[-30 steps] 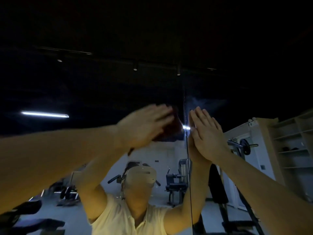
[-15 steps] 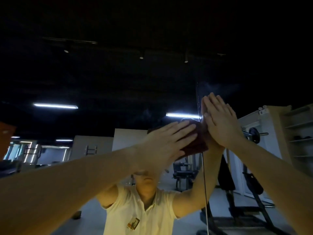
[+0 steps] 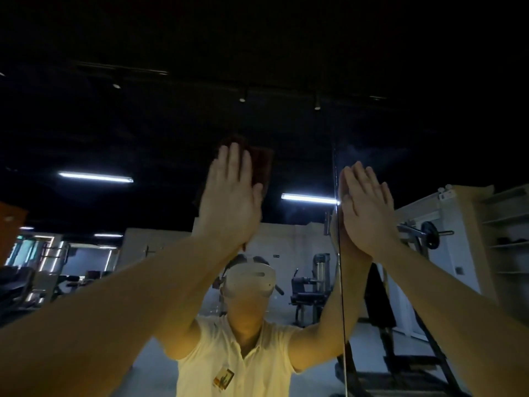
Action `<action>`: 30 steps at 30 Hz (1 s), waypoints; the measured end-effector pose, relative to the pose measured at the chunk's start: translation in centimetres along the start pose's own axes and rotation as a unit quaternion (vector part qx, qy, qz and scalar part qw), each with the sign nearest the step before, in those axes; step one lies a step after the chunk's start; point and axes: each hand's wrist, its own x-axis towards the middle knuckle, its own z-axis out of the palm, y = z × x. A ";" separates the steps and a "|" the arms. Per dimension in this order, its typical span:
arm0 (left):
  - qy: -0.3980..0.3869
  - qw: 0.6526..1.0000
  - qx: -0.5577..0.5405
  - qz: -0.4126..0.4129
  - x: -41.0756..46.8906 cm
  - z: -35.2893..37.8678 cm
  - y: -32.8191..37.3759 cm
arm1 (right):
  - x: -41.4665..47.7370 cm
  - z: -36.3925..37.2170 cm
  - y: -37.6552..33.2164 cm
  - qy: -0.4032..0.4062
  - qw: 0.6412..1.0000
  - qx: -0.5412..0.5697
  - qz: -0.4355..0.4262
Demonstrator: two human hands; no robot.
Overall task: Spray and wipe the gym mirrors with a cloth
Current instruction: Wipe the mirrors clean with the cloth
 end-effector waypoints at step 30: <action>-0.062 0.997 -0.054 -0.003 -9.5 -0.4 2.6 | -7.3 -3.2 -2.2 -0.057 0.996 -0.005 -0.068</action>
